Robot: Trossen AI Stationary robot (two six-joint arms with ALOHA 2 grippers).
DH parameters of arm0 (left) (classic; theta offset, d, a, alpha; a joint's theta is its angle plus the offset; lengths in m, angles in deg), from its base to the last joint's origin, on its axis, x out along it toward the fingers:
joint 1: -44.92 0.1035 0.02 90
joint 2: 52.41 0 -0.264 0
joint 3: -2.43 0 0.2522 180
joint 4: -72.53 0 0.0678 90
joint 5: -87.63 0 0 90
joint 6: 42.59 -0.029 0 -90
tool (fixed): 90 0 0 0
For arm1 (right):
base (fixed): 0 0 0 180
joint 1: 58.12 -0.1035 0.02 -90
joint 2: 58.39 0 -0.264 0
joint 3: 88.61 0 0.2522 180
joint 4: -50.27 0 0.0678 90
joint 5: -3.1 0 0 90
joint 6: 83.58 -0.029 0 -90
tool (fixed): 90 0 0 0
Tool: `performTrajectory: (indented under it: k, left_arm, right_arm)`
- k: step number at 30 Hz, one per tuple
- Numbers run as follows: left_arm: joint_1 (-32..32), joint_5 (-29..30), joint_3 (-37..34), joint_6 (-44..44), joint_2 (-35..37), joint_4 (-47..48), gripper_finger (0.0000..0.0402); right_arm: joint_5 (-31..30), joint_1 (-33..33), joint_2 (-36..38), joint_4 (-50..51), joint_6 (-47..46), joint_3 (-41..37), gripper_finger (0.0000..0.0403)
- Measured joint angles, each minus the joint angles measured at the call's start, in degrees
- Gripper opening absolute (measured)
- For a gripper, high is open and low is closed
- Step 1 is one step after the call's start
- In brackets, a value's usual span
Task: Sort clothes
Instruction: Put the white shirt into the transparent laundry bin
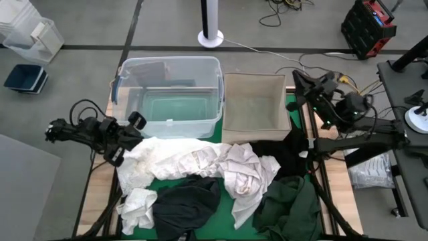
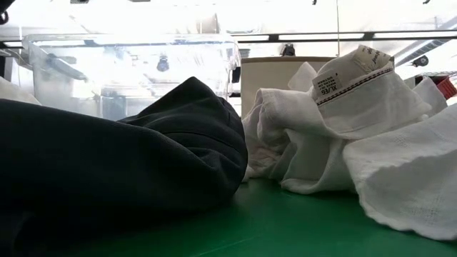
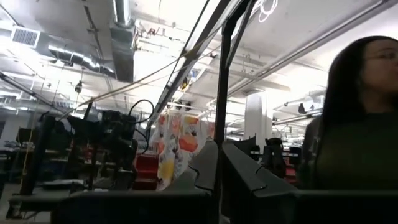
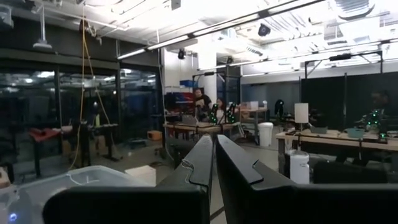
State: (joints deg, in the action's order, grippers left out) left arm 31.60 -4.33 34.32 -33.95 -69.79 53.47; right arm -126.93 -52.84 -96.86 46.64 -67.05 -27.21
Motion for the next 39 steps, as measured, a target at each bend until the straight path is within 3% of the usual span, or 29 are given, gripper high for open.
performTrajectory:
  k: [8, 14, 21, 26, 39]
  left_arm:
    - [0.00, -0.02, -0.04, 1.31, -5.66, -14.30, 0.0000]
    - [0.00, -0.04, -0.04, 1.58, -7.74, -18.51, 0.0000]
    - [-0.02, 0.15, -0.04, 9.91, -10.37, -24.59, 0.0000]
    - [-0.02, 4.47, -0.04, 9.90, -11.56, -25.63, 0.0000]
    - [0.02, 14.60, -0.04, 6.93, -16.05, -29.06, 0.0000]
  right_arm:
    - [0.02, 0.00, -9.38, 0.34, -5.58, 8.07, 0.0013]
    - [0.00, 0.00, -15.75, 1.77, -7.81, 14.03, 0.0013]
    - [0.02, 0.00, -21.29, 14.53, -17.64, 22.60, 0.0013]
    - [0.02, 0.00, -24.10, 21.47, -20.64, 27.90, 0.0013]
    - [0.02, 0.00, -28.10, 25.42, -13.74, 33.75, 0.0013]
